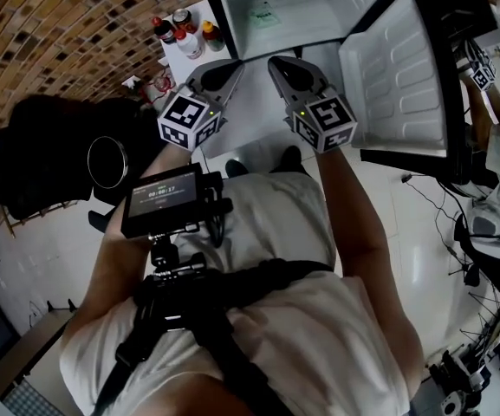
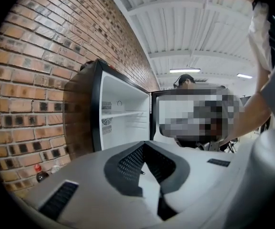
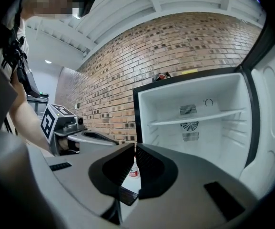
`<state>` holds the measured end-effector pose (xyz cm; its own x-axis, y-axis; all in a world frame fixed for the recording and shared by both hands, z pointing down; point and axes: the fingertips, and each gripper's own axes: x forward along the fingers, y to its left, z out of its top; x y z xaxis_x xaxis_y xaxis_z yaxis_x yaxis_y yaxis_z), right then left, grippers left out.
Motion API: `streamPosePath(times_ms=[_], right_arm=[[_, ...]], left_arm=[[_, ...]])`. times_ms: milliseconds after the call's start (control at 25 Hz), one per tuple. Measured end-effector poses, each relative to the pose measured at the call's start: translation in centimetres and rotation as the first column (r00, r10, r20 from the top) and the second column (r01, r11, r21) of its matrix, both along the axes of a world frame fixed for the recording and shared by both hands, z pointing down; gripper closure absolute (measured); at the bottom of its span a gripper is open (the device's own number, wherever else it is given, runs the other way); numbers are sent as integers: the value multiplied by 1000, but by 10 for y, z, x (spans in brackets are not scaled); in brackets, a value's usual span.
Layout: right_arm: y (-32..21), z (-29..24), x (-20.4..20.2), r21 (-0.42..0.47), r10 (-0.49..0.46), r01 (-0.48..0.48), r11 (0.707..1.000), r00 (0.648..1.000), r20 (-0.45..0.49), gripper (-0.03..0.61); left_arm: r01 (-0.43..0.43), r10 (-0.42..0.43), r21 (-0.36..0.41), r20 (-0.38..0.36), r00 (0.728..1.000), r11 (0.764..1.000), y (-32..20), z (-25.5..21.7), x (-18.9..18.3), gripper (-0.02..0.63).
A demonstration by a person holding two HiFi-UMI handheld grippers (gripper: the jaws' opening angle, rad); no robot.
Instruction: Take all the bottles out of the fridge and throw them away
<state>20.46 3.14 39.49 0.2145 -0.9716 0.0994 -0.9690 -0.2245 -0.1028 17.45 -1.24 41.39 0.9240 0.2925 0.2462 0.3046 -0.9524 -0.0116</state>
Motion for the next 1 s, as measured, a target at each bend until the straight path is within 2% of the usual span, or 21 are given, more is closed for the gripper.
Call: streamPosePath(times_ms=[240,480,800,1000], right_arm=[[2,14,-18,-27,51,-50,998,999,14,559],[17,22,0,-23,75,-74,997,997,31,558],[15,42,35,-29,49,-46,999,994,95,558],[25,66,53,-48,45,-39,998,990,131,558]], left_arm=[[-53,53,0,28,998,999,0,12,-8,611],[-61,59,28,64,996,998,13,24,9,611],[-14,-11,138,177,984,990,11,55,53,611],[-14,-37,248,200,979,969,22,77,93,611]])
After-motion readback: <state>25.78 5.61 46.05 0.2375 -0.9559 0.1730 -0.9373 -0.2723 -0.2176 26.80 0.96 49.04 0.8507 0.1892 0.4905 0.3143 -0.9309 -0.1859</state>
